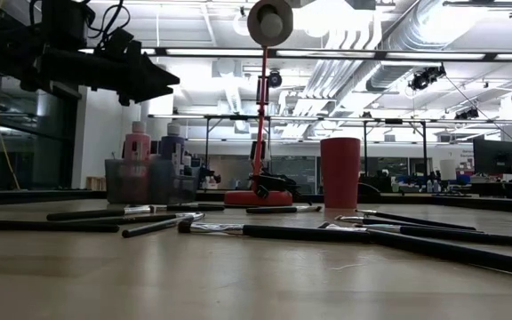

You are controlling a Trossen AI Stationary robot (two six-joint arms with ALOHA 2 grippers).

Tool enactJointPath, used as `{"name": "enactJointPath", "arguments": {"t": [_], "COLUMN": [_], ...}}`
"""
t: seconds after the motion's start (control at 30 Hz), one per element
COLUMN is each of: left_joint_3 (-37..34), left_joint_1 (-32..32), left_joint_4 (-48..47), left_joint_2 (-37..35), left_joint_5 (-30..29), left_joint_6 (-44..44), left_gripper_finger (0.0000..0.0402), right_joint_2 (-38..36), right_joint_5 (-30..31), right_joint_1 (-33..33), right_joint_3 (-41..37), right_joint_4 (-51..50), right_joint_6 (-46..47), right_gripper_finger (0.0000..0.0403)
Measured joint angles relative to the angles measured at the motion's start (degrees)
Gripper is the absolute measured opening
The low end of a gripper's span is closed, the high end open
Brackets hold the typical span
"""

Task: Pick & Place Paint Supplies
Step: Put the large dark blue black paint bottle into the bin

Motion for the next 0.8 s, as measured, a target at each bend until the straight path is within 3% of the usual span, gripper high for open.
{"name": "enactJointPath", "arguments": {"t": [0.37, 0.8], "left_joint_3": [0.00, 0.00], "left_joint_1": [0.00, 0.00], "left_joint_4": [-1.16, -1.45], "left_joint_2": [0.00, 0.00], "left_joint_5": [0.74, 0.97], "left_joint_6": [0.21, 0.20], "left_gripper_finger": [0.0267, 0.0267], "right_joint_2": [0.00, 0.00], "right_joint_5": [1.00, 1.46], "right_joint_1": [-4.31, -12.86], "right_joint_3": [-1.88, -1.88], "right_joint_4": [2.89, 2.09], "right_joint_6": [-3.83, -11.69], "right_gripper_finger": [0.0302, 0.0398]}}
